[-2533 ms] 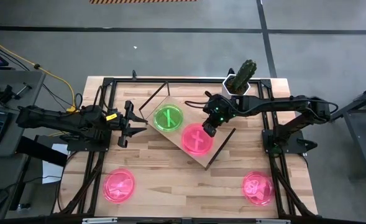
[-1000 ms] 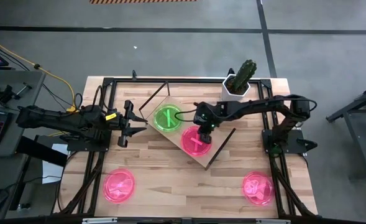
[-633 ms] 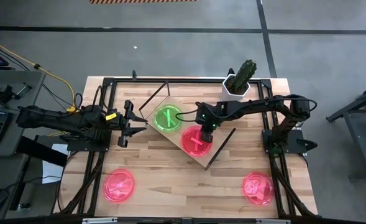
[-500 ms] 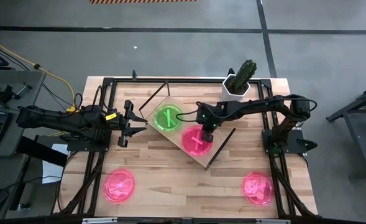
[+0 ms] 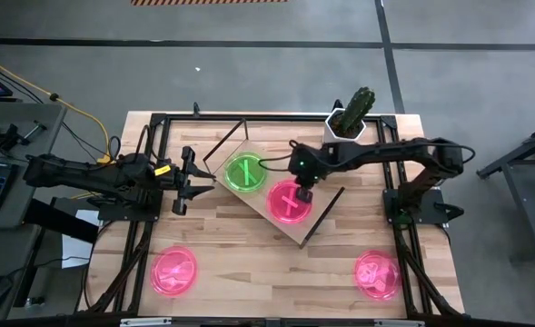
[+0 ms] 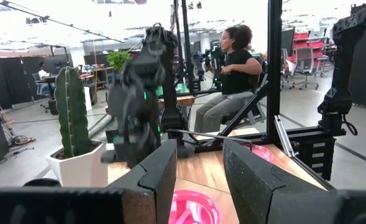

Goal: Place and stack plates onto a shelf
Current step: Stack the pink plate on top of the other pink plate on the shelf

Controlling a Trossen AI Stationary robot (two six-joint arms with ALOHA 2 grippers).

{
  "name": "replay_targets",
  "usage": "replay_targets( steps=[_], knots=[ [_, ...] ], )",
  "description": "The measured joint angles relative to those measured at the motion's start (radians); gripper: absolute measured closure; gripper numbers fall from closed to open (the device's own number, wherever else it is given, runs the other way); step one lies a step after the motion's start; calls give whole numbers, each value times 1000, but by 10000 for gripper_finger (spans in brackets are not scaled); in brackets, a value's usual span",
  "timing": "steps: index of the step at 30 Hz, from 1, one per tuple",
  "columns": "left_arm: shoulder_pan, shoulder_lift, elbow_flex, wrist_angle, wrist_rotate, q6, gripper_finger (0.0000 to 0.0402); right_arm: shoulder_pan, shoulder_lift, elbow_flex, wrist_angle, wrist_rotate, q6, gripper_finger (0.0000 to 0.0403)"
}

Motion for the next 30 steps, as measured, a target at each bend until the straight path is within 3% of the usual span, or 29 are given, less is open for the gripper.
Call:
replay_targets(
  steps=[6,14,20,25,30],
  knots=[
    [0,0,0,-26,0,0,280,57,-160,15,-57,34,15,403],
    [1,0,0,-42,-3,16,280,261,-473,-112,-32,378,144,403],
    [1,0,0,-15,-4,16,280,382,-639,-299,307,622,115,403],
    [1,0,0,-10,-4,22,280,393,-662,-460,705,644,-40,403],
    [2,0,0,-19,-4,26,280,391,-644,-564,916,645,-109,403]
  ],
)
